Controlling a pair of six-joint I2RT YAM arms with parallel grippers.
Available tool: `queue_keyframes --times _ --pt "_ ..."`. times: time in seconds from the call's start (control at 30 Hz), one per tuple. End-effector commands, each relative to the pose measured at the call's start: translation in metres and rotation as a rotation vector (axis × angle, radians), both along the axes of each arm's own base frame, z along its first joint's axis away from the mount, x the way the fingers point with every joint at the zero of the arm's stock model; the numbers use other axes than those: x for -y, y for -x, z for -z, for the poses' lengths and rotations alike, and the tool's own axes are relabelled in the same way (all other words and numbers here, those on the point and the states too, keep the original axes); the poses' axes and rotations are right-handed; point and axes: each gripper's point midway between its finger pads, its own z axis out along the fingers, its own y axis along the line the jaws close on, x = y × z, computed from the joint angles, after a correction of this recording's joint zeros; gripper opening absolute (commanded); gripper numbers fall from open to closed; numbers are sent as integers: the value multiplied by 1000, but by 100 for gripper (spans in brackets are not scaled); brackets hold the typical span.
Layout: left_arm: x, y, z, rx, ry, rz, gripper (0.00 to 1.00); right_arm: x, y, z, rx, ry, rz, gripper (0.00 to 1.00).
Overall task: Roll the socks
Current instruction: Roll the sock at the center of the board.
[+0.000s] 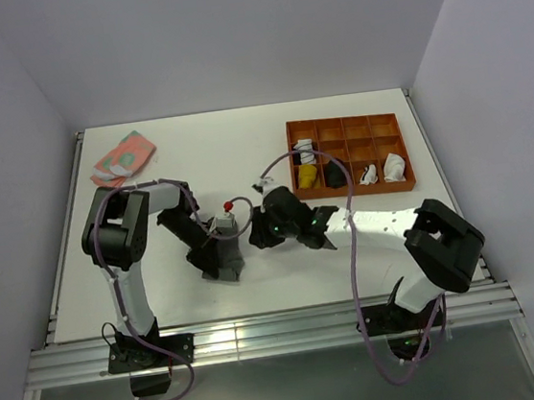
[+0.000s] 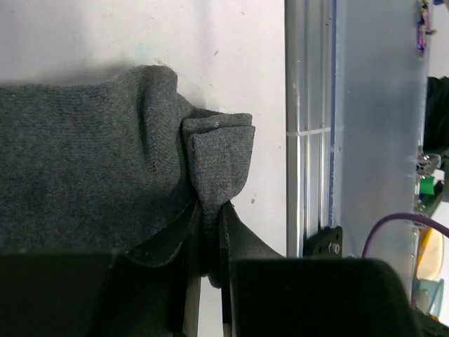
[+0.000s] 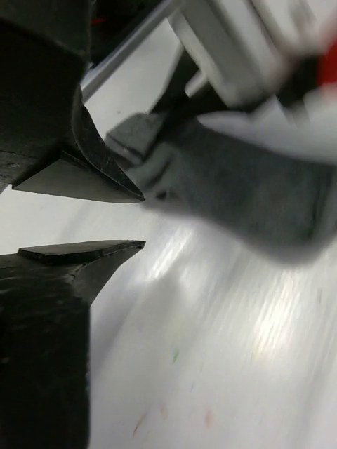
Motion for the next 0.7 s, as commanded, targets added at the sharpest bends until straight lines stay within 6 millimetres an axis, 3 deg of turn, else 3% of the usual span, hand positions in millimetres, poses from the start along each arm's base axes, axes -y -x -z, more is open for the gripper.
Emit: queue_keyframes --times 0.0,0.3,0.67 --pt "4 6 -17 -92 35 6 4 -34 0 -36 261 -9 -87 36" --pt "4 3 -6 -140 2 -1 3 -96 41 -28 392 24 -347 41" --pt "5 0 3 -178 -17 -12 2 -127 74 -17 415 35 -487 47"
